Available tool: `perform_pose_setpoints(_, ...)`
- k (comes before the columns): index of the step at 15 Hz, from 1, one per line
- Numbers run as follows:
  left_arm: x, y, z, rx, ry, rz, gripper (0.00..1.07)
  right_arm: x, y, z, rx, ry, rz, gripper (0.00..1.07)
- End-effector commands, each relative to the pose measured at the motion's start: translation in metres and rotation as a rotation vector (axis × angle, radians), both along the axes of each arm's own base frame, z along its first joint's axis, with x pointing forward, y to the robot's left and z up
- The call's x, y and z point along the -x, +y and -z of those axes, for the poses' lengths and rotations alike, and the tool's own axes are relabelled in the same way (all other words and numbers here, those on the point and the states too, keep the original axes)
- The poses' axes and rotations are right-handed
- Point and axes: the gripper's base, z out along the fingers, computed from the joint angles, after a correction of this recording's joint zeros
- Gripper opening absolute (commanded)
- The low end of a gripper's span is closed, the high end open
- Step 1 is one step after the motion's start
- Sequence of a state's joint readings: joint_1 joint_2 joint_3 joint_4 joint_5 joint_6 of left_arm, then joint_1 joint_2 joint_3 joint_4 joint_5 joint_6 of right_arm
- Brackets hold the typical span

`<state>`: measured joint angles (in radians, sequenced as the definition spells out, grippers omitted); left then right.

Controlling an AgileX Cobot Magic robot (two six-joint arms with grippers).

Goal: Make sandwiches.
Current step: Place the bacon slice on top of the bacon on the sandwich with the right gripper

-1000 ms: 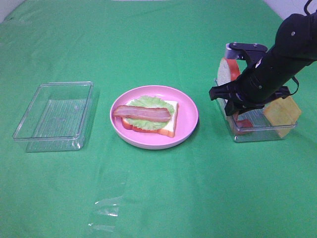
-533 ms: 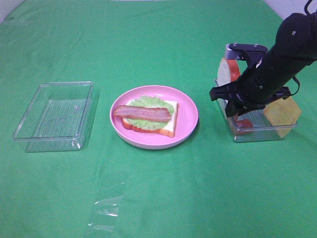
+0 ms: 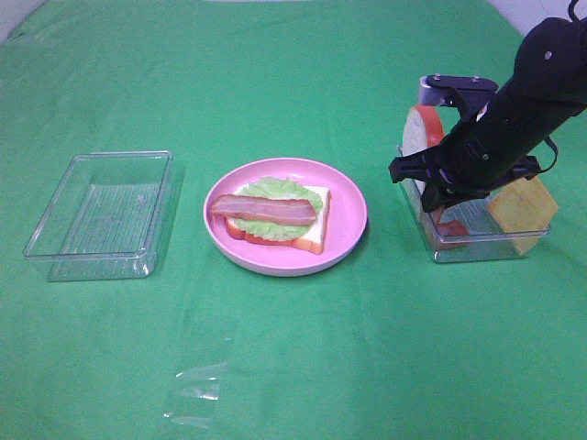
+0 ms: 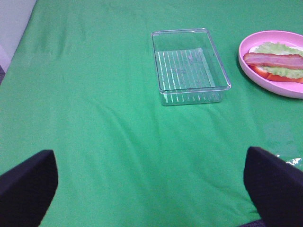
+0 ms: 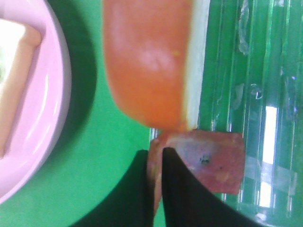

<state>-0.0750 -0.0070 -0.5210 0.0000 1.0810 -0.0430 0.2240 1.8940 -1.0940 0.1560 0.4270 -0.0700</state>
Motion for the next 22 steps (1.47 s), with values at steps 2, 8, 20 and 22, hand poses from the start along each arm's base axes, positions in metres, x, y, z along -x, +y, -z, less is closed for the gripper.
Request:
perform_pose_setpoints(2,0.002,0.000,0.000,0.008,-0.015,0.003,1.00,0.000,-0.001,-0.003,0.015,-0.001,-0.022,0.00)
perform_pose_setpoints(8,0.002,0.000,0.000,0.008,-0.015,0.003,1.00,0.004,-0.001,-0.015,0.010,-0.012,-0.025,0.00)
perform_pose_setpoints(20,0.002,0.000,0.000,0.008,-0.015,0.003,1.00,0.037,-0.009,-0.099,0.009,-0.120,-0.061,0.00)
perform_pose_setpoints(22,0.002,0.000,0.000,0.008,-0.015,0.003,1.00,0.041,-0.010,-0.107,-0.003,-0.138,-0.057,0.00)
